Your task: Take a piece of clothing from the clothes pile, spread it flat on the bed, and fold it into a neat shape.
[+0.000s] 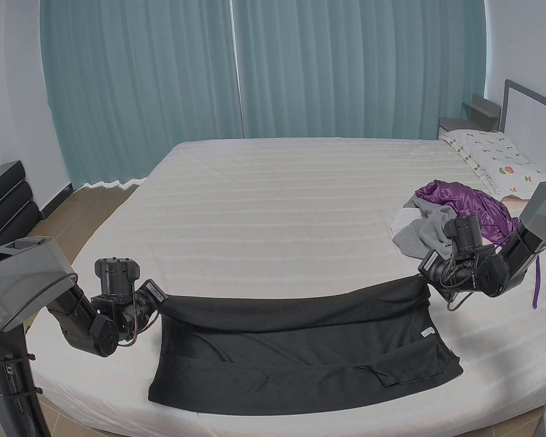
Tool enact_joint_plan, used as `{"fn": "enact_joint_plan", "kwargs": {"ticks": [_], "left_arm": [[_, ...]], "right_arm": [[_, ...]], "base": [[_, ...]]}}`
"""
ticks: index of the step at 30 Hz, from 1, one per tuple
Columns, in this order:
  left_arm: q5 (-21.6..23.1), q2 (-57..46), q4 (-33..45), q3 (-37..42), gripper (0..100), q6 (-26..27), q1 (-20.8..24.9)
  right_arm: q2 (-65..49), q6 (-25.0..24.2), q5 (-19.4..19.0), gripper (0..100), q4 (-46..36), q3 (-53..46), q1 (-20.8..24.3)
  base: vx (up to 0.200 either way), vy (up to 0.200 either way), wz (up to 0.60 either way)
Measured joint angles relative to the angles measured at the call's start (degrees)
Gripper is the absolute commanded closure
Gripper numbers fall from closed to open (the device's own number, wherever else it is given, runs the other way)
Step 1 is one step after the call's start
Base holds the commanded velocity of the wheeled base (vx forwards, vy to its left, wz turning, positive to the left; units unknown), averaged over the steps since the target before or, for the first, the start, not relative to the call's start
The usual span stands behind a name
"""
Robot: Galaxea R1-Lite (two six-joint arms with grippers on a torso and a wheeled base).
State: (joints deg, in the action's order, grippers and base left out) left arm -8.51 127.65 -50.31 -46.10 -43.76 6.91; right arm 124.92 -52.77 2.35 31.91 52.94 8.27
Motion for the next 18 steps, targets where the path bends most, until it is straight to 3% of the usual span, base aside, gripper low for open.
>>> {"fn": "enact_joint_plan", "kwargs": {"ticks": [9,18], "left_arm": [[-0.02,0.28,1.02,-8.52,100,0.02,-0.96],[-0.05,0.90,1.87,-10.14,100,0.17,-1.62]], "right_arm": [[1.71,-0.71,0.10,100,-0.09,7.78,-1.55],[3.04,-0.82,-0.48,100,-0.17,9.16,-2.12]], "base": [[0.000,0.000,0.00],[0.000,0.000,0.00]]}}
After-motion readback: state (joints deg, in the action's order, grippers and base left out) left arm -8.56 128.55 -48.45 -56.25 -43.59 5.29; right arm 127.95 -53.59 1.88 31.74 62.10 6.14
